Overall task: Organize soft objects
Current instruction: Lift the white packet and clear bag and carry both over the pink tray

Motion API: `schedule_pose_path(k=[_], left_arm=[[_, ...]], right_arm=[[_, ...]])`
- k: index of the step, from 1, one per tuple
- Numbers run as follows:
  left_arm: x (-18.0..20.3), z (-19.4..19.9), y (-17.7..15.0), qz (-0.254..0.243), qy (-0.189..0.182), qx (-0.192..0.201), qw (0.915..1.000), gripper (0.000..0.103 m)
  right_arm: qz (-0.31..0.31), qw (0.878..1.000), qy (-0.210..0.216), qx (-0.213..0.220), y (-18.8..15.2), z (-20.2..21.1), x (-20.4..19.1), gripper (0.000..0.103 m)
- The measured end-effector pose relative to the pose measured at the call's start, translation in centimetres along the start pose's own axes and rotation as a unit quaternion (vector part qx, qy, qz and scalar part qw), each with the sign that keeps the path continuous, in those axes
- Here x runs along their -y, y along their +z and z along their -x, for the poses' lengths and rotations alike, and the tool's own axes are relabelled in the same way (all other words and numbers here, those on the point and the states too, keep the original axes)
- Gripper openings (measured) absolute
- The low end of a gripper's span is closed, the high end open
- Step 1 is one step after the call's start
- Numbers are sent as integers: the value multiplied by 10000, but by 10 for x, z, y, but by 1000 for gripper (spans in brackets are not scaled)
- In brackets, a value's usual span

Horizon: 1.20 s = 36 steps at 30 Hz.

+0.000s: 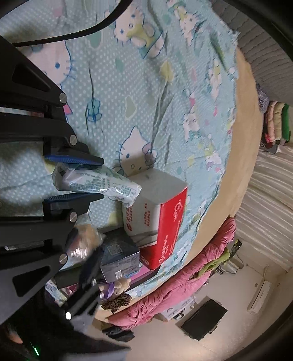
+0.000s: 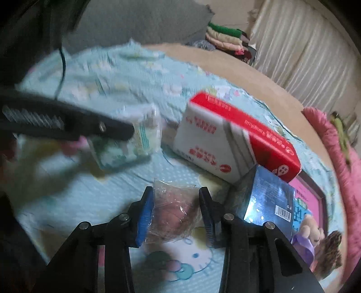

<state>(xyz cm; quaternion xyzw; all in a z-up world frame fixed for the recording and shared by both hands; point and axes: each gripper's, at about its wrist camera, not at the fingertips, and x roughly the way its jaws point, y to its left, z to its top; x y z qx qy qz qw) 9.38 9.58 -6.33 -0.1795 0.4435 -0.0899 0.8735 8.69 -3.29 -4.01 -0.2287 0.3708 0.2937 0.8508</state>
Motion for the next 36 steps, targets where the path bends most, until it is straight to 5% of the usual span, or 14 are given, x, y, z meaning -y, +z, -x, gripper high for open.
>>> schedule_pose_path(k=[12,36], left_arm=[[38,53,-2,-113,246,407,9988,23],[182,88,13,-1268,158,684,9894,23]], right_arm=[[-724,9933,112,892,20,78,22,38],[-2055,9616,-488,1753,-36,182,125,37]])
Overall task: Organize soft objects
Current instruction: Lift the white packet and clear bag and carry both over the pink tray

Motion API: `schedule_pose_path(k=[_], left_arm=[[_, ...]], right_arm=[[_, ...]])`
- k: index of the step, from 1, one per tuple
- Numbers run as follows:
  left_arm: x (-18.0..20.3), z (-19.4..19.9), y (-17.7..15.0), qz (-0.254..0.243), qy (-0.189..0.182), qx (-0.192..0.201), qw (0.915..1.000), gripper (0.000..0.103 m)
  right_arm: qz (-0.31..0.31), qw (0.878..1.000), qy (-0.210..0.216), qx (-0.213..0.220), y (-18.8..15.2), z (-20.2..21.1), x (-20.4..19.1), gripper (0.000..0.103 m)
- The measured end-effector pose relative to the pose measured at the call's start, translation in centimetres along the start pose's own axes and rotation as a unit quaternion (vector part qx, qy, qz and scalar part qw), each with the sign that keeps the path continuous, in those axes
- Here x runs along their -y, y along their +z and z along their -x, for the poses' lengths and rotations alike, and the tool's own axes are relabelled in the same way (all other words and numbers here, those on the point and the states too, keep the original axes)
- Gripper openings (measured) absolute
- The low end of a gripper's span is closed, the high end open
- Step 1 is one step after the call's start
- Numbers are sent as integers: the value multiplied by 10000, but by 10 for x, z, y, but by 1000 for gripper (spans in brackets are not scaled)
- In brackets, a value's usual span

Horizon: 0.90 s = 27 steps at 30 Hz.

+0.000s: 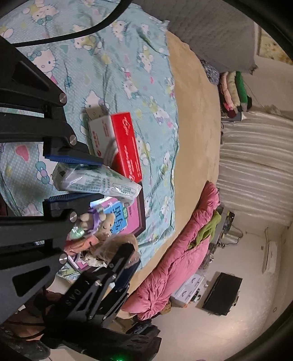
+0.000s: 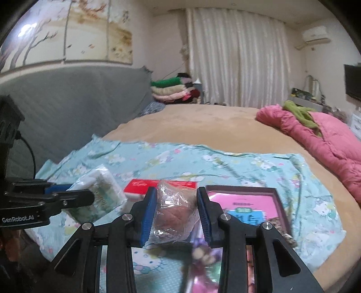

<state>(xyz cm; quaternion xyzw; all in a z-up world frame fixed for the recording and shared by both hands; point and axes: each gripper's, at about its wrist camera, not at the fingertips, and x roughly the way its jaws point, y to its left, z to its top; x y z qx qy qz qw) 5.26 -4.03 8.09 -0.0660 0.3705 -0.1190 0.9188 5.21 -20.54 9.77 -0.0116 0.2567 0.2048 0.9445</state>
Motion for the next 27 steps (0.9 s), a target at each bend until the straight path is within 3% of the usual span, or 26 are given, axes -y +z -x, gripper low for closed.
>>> schedule_pose_path(k=[8,15,27], left_arm=[[54,-15,13,-390,-301,-144,9987,23],[93,-55,4,-609,-573,-624,9945,23],[135,-132,-21,-843,-645,-1239,9866,23]], right_arm=[[-625,9964,-529,232,-8,36,72,37],[-1228,9874,-947,311,-28,59,132,37],[-1731,9765,-1264,-208,-76,51,178,37]])
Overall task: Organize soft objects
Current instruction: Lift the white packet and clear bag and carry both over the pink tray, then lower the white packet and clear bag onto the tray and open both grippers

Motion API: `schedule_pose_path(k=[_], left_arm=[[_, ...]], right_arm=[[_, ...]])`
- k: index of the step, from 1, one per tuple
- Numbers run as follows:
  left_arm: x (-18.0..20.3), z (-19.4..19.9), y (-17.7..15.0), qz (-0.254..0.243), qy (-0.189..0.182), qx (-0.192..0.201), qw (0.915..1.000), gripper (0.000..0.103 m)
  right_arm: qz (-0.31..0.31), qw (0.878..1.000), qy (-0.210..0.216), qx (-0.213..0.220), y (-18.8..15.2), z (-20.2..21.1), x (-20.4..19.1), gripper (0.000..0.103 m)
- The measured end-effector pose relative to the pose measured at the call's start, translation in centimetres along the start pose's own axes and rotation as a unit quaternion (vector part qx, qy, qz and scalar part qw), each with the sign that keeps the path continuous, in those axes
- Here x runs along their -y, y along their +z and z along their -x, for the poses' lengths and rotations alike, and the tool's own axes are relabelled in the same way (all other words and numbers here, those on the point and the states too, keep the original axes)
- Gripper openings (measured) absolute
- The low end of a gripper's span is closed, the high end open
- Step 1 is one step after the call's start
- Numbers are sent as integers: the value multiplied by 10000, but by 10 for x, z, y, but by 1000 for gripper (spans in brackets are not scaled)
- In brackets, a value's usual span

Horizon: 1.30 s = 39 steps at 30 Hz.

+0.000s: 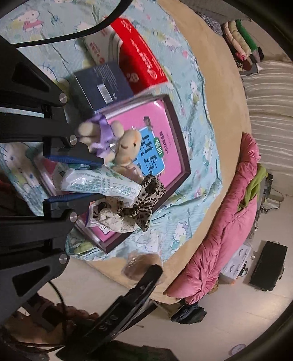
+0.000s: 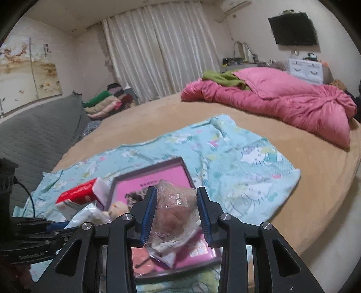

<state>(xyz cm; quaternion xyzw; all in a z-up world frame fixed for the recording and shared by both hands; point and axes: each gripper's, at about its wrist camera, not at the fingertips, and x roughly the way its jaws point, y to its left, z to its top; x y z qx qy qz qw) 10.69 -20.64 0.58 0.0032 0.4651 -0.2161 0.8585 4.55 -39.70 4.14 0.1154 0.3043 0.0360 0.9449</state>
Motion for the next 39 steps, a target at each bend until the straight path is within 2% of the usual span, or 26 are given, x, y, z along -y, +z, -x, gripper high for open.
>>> schedule_pose_path(k=[12,32,39], left_arm=[[7,-37,10,-234,261,-75,9994,23],[-11,-55,25,-27,276,-47,9996,23],[-15,-58,24,15,278,-20,9996,23]], right_arm=[[-75,9975,-65,-702,-22,-34,8,37],[-94,9930,-274,-1143,-35,-60,6,37],[-18,9932,-356,-1107,-38,-66,1,37]])
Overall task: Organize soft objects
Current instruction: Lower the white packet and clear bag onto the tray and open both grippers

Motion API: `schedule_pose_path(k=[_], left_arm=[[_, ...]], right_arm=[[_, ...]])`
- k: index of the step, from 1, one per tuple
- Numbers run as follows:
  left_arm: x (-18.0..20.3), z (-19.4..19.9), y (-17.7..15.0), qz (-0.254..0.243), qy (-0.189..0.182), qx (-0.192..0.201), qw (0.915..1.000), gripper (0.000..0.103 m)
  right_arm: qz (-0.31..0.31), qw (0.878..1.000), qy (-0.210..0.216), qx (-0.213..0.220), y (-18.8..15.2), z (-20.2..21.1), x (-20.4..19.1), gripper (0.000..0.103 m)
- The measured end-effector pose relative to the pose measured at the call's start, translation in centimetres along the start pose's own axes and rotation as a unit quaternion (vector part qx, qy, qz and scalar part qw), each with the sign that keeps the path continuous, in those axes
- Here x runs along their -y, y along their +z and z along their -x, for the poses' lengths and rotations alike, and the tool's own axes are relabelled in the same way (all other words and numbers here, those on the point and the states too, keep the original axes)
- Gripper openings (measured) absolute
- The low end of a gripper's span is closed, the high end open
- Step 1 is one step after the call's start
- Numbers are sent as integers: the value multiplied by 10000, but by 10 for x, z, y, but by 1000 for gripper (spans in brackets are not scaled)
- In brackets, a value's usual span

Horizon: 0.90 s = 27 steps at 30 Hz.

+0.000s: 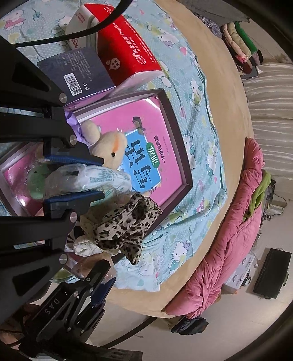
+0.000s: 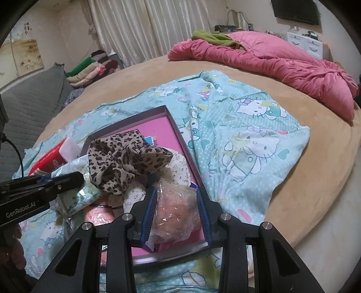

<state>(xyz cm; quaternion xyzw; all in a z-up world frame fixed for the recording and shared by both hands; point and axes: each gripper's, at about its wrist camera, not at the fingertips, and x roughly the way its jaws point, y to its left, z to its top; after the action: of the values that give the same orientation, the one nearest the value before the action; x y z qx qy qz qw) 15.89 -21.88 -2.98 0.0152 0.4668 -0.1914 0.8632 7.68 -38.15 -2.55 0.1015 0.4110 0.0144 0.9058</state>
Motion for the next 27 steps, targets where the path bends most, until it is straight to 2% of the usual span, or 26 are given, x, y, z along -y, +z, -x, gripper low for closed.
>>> schedule_pose_path(k=[9,21,27], left_arm=[[-7,-3,2,112,-12,30,9999,24],[-17,-2,2,319,-106,3,9994,25],[-20,-1,0,340,-80,-24,9994,27]], right_arm=[[312,9995,92,3,2,-9,-18,37],[378,9990,239,16,0,-11,-21,38],[186,9998,-79,-3,-3,0,-11,38]])
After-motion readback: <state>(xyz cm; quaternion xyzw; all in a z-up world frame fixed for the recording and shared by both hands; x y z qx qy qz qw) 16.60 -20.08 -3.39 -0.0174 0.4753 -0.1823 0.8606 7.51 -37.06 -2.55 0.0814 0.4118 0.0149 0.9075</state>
